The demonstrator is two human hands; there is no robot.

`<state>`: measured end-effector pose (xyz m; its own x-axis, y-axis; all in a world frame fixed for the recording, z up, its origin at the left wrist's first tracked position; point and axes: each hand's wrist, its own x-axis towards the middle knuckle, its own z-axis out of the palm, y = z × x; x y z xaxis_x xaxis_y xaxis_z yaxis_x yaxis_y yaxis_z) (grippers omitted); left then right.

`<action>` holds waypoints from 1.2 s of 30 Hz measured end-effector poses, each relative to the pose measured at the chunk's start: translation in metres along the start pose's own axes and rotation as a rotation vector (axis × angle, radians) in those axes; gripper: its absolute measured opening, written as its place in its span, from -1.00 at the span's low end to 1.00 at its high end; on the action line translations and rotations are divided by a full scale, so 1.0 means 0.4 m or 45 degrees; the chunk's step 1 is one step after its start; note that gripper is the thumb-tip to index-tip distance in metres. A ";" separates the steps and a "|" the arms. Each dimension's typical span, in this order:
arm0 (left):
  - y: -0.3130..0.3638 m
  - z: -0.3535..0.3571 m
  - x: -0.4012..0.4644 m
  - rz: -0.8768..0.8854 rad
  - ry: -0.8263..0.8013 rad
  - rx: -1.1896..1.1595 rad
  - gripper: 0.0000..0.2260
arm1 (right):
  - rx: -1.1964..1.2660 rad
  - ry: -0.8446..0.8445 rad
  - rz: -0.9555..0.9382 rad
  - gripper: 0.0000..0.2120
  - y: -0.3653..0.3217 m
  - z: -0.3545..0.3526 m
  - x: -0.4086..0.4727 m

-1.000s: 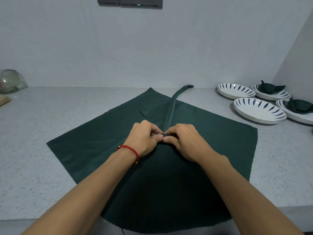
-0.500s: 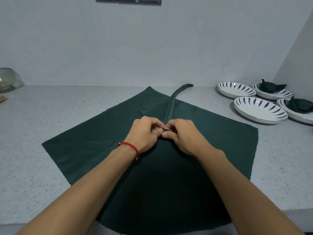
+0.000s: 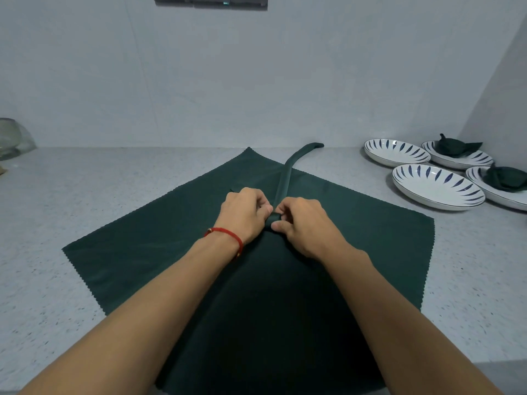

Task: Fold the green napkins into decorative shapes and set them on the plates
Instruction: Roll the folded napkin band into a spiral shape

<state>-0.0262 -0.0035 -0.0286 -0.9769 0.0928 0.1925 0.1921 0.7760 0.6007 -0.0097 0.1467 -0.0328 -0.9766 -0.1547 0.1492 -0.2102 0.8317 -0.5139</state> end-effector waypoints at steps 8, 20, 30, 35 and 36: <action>-0.022 0.016 -0.011 0.286 -0.025 0.046 -0.79 | 0.202 -0.158 0.146 -0.74 0.028 -0.040 0.043; 0.013 -0.019 0.097 0.089 -0.309 0.083 -0.86 | 0.299 0.103 0.090 -0.71 0.043 0.000 0.051; -0.031 0.019 0.080 0.351 -0.103 0.206 -0.70 | 0.184 -0.215 0.170 -0.74 0.049 -0.066 0.130; -0.006 -0.004 0.146 0.258 -0.279 0.264 -0.76 | 0.314 -0.063 0.174 -0.79 0.069 -0.058 0.121; 0.004 -0.011 0.160 0.250 -0.334 0.291 -0.76 | 0.329 -0.016 0.145 -0.83 0.072 -0.050 0.117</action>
<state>-0.0881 0.0010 -0.0118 -0.9202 0.3863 0.0637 0.3805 0.8440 0.3781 -0.0607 0.1741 -0.0240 -0.9947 -0.0762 0.0687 -0.1022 0.6810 -0.7251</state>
